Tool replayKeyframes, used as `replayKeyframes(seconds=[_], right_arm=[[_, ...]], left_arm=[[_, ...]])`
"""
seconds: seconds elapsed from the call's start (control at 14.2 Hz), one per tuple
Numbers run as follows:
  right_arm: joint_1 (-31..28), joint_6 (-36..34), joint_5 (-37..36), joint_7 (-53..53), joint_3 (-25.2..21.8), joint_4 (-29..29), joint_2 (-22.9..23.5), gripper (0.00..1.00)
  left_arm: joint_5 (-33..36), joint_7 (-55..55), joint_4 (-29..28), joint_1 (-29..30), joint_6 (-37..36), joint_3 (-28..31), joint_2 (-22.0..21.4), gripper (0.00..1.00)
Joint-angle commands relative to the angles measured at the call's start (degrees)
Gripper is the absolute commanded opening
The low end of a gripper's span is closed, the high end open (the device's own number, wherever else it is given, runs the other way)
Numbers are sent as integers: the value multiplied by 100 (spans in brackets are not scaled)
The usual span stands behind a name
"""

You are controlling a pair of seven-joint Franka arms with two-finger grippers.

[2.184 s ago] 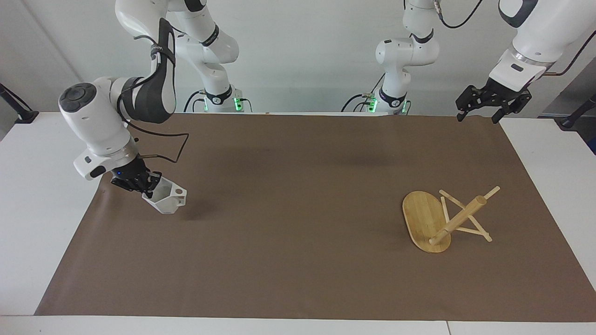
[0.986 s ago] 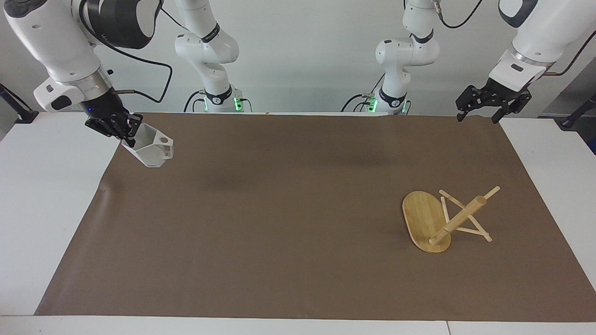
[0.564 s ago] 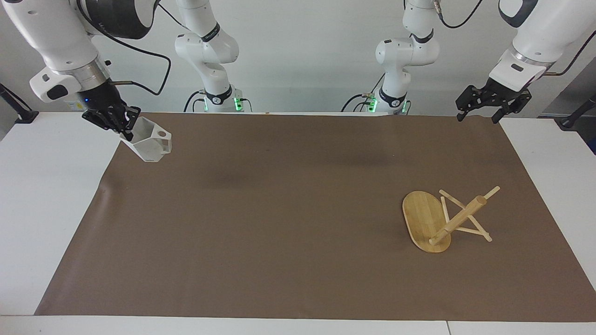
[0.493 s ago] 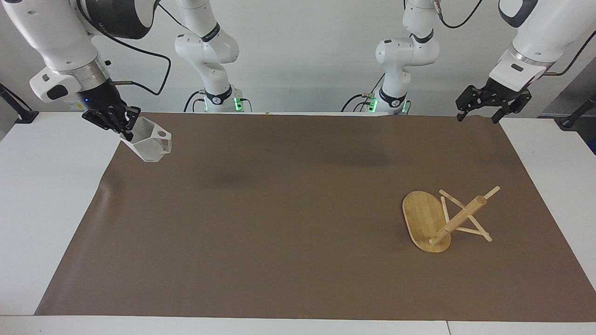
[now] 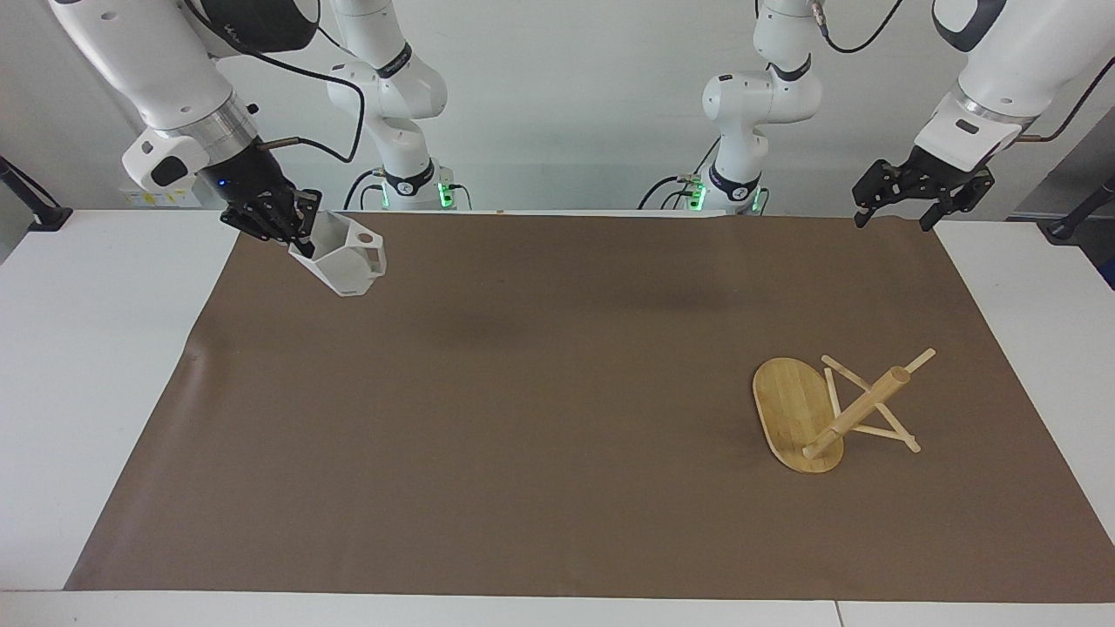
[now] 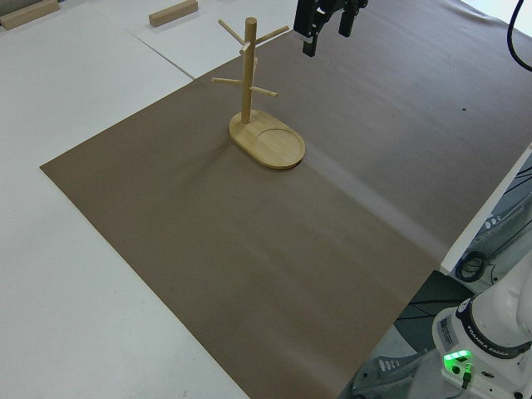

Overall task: Hang cup on rack
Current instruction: 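Carry the cup with the right gripper while the left gripper reaches forward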

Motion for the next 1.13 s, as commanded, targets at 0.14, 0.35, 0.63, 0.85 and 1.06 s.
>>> replayKeyframes(seconds=[0.14, 0.35, 0.63, 0.85, 1.06], right_arm=[[-71, -102, 574, 141, 432, -27, -77, 0], [-71, -58, 820, 150, 749, -27, -77, 0], [-62, -6, 1522, 545, 969, -71, -120, 0], [-62, 266, 1629, 634, 1259, -106, -121, 0], [-62, 731, 1778, 729, 1584, -220, -147, 0]], left_arm=[[-7, -1, -97, 24, -66, -5, -98, 100], [-41, -193, -89, 33, -84, -13, -90, 100], [-366, -790, -89, -38, 4, -66, -90, 100], [-761, -1404, -97, -55, 109, -75, -90, 100], [-1148, -2335, -141, -64, 214, -153, -90, 100]])
